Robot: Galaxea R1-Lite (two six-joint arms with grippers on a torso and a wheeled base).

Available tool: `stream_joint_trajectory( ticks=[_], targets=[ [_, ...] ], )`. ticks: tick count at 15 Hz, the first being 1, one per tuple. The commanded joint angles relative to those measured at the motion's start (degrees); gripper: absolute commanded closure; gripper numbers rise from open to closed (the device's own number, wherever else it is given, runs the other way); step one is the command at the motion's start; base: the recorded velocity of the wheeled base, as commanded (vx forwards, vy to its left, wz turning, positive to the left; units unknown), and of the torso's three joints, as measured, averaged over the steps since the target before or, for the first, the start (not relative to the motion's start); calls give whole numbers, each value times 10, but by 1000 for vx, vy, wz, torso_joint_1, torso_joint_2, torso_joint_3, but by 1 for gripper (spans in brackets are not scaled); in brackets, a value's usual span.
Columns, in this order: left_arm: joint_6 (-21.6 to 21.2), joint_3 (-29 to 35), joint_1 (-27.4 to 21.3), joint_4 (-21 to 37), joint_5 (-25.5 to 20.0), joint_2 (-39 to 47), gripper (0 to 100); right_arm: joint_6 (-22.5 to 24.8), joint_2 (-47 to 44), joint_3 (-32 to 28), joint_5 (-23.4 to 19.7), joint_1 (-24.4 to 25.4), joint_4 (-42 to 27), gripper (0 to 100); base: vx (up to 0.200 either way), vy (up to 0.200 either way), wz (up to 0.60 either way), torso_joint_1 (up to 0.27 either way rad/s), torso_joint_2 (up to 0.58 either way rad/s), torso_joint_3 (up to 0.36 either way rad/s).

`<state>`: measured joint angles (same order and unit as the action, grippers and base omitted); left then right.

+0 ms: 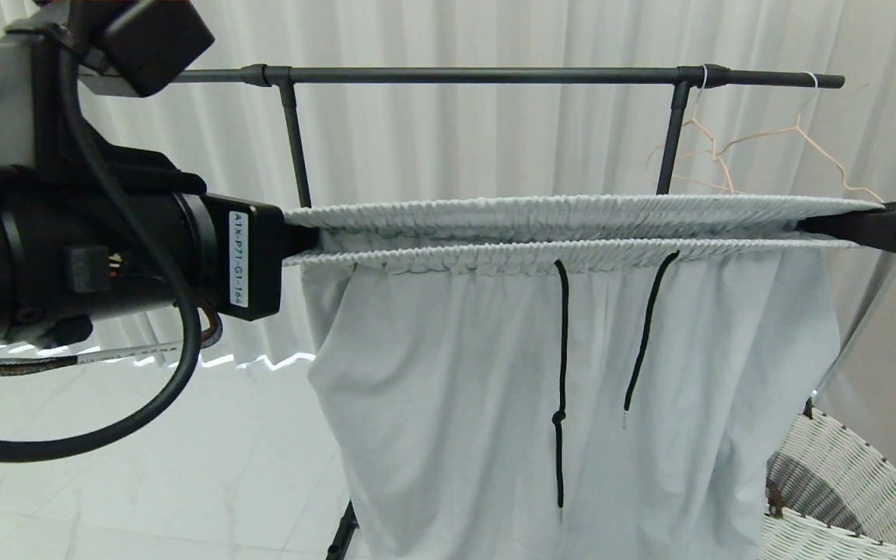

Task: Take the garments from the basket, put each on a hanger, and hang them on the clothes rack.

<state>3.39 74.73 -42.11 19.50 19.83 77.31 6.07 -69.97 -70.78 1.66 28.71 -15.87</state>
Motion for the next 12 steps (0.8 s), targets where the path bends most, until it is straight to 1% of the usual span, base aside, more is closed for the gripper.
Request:
stream_joint_trajectory(
  ticks=[1, 2, 3, 4, 5, 6, 7, 9, 10, 11, 12],
  targets=[
    [0, -1, -5, 0, 1, 7, 100, 0, 2, -1, 0, -2, -3, 100, 0, 0, 0, 0, 0, 0],
    [0, 0, -7, 0, 2, 6, 100, 1, 6, -5, -1, -7, -11, 100, 0, 0, 0, 0, 0, 0],
    [0, 8, -13, -1, 0, 7, 100, 1, 19, -15, -4, -7, -36, 100, 0, 0, 0, 0, 0, 0],
    [1, 24, -27, -2, 0, 10, 100, 0, 33, -30, -22, -8, -78, 100, 0, 0, 0, 0, 0, 0],
    [2, 31, -37, -2, 0, 16, 100, -1, 45, -44, -53, -11, -116, 100, 0, 0, 0, 0, 0, 0],
    [2, 45, -45, -2, 0, 28, 100, 0, 62, -52, -98, -16, -155, 100, 0, 0, 0, 0, 0, 0],
    [2, 62, -54, -2, 0, 43, 100, 0, 75, -52, -132, -16, -186, 100, 0, 0, 0, 0, 0, 0],
    [2, 97, -57, -2, 0, 72, 100, 1, 98, -51, -190, -2, -236, 100, 0, 0, 0, 0, 0, 0],
    [2, 103, -57, -2, -1, 81, 100, 1, 107, -50, -217, 12, -253, 100, 0, 0, 0, 0, 0, 0],
    [2, 104, -57, -2, -1, 88, 100, 1, 113, -49, -229, 30, -264, 100, 0, 0, 0, 0, 0, 0],
    [2, 104, -57, -1, -1, 90, 100, 1, 115, -48, -230, 48, -270, 100, 0, 0, 0, 0, 0, 0]
  ],
)
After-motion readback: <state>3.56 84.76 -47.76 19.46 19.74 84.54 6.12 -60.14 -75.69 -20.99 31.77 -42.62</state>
